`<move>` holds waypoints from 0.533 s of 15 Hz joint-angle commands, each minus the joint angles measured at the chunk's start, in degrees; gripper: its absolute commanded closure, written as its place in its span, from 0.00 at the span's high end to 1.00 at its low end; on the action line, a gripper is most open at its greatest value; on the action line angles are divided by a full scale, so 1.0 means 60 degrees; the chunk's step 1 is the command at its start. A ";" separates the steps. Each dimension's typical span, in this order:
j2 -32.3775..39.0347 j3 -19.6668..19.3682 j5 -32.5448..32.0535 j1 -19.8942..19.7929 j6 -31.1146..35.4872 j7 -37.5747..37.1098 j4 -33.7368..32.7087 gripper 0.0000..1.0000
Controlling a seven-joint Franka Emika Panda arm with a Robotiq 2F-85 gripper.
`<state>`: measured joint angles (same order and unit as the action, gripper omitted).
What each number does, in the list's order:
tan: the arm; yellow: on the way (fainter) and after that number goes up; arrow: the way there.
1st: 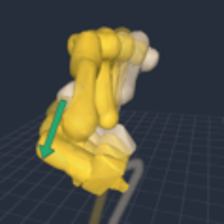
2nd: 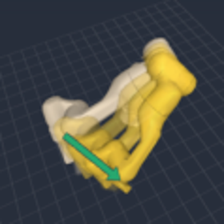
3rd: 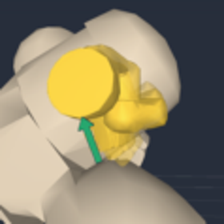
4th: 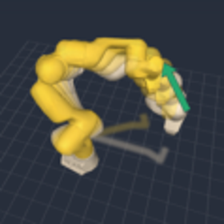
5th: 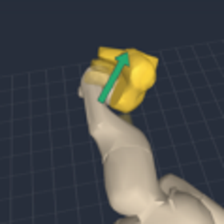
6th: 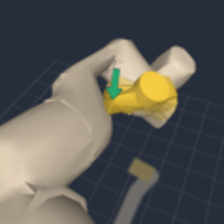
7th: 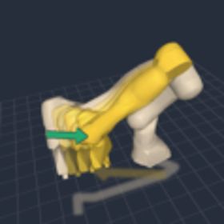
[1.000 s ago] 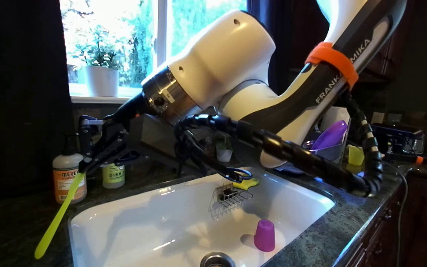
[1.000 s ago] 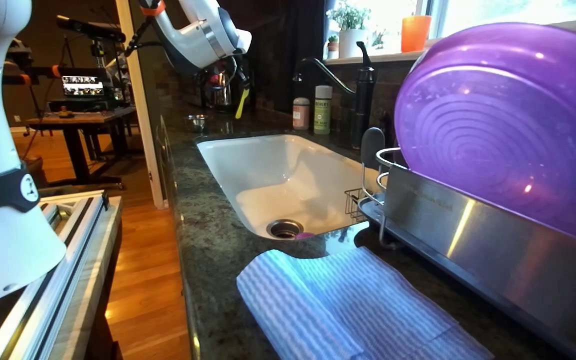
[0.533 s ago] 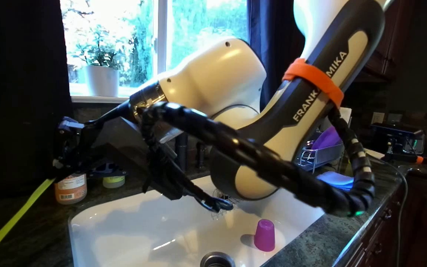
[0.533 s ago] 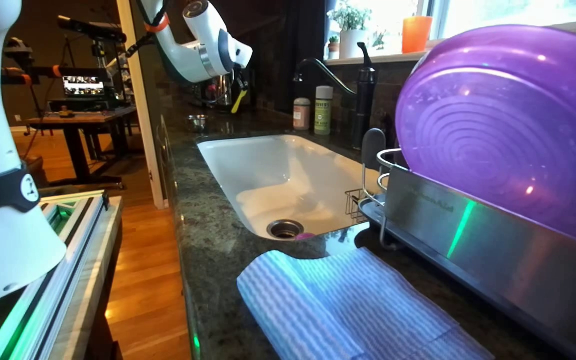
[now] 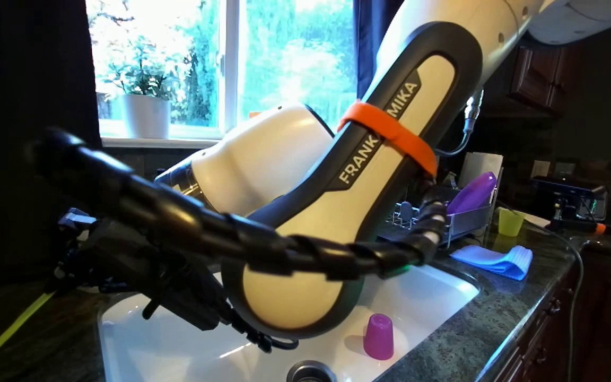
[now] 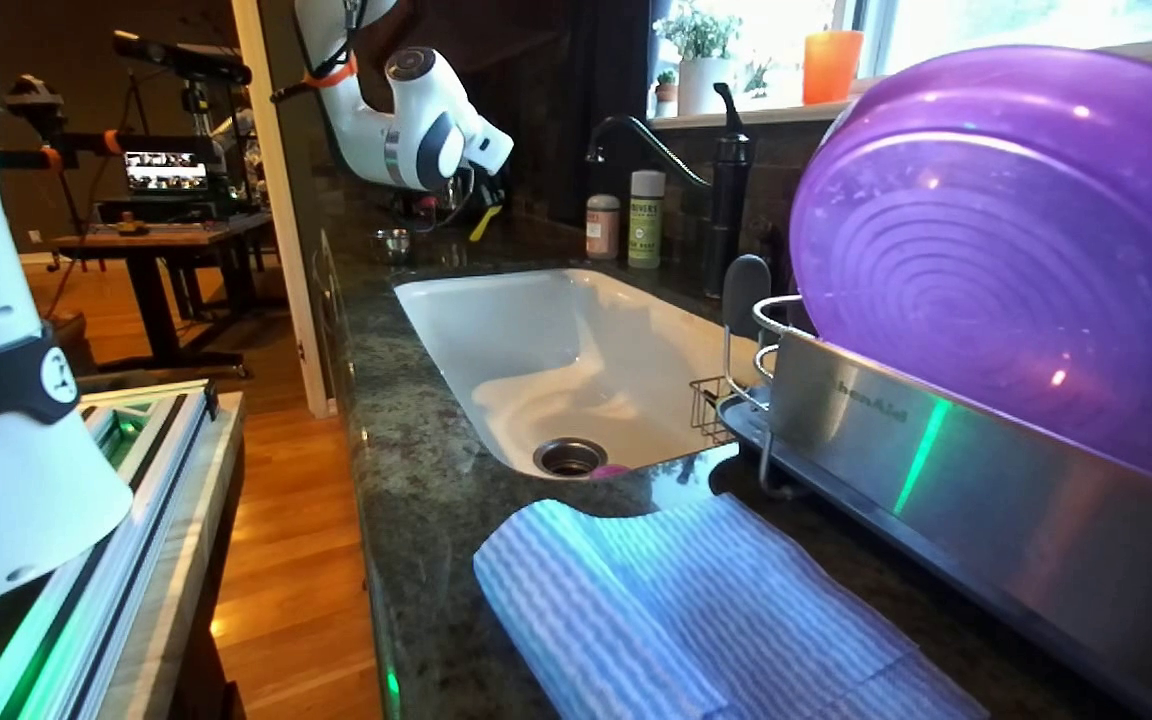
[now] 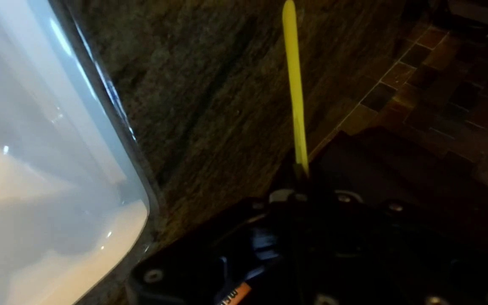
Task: Rotate the water faucet to the left and remove the yellow knife from the sink and place it on the counter top
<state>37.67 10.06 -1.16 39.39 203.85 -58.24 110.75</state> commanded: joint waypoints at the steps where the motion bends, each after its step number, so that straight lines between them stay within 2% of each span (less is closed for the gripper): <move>1: 0.0689 0.1033 0.0886 -0.0649 -0.0423 0.1114 -0.0748 0.01; 7: 0.1246 0.1883 0.1700 -0.1055 -0.1556 0.2169 -0.1419 0.01; 8: 0.1304 0.2135 0.1659 -0.1230 -0.1896 0.2311 -0.1529 0.29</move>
<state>43.23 18.95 6.64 34.16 197.17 -48.45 104.56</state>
